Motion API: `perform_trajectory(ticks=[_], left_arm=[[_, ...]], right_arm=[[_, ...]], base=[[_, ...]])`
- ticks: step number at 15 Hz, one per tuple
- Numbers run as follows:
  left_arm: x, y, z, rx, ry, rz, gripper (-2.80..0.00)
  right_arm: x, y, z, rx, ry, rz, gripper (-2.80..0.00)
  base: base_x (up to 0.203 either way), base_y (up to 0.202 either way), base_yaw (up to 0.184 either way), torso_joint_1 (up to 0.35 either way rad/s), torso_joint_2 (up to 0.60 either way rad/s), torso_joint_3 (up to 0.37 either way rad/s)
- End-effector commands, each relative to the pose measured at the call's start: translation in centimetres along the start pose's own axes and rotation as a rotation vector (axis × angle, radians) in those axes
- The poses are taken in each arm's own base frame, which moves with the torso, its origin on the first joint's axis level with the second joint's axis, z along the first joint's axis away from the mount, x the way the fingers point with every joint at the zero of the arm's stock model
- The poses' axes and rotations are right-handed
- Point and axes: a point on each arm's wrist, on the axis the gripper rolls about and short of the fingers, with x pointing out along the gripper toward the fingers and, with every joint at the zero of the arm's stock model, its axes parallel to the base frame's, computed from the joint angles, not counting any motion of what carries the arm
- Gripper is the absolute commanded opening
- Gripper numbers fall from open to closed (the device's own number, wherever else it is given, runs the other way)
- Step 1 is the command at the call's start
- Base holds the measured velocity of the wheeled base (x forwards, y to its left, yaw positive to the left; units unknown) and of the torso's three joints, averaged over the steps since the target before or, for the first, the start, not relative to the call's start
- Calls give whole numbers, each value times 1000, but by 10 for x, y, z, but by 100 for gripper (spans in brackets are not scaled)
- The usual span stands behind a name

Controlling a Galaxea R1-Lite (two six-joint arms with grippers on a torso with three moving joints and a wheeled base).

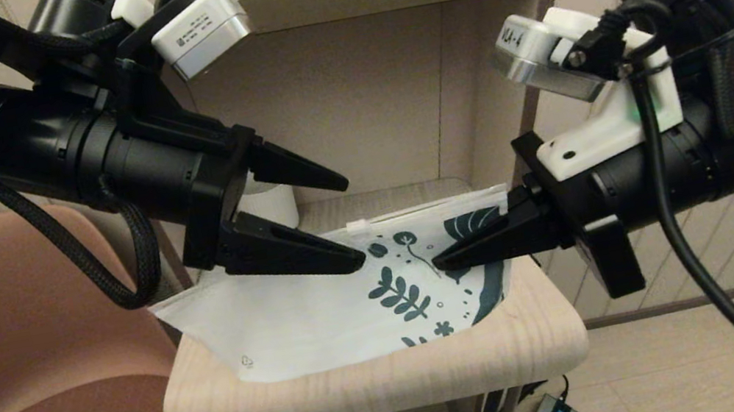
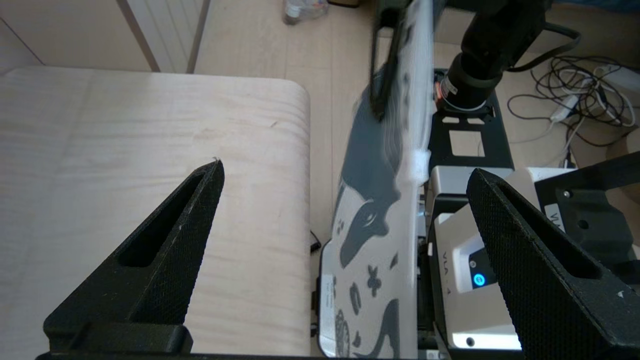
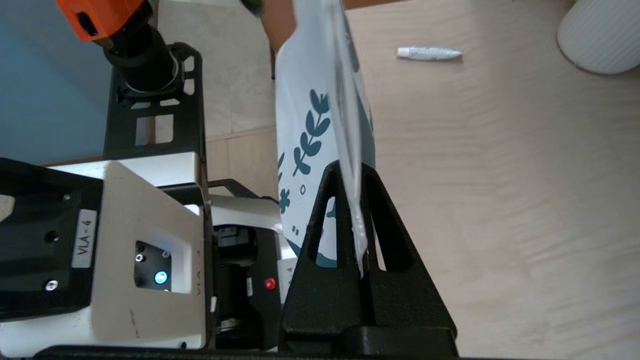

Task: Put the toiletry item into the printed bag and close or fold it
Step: Open the storage bag

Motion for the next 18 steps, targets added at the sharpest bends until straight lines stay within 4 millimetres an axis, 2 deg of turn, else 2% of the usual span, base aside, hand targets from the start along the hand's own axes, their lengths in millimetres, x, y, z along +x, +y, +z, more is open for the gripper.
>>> perform_trajectory(ticks=[1, 4, 18], left_arm=[[-2, -2, 1, 5, -4, -2, 0], [-1, -1, 0, 0, -1, -4, 0], [1, -1, -3, -3, 7, -7, 0]], right_arm=[[8, -3, -7, 12, 15, 11, -280], [13, -8, -10, 16, 19, 11, -280], [11, -9, -3, -2, -2, 1, -280]], base=[[0, 0, 0, 0, 0, 0], [0, 0, 0, 0, 0, 0], [0, 0, 0, 0, 0, 0]])
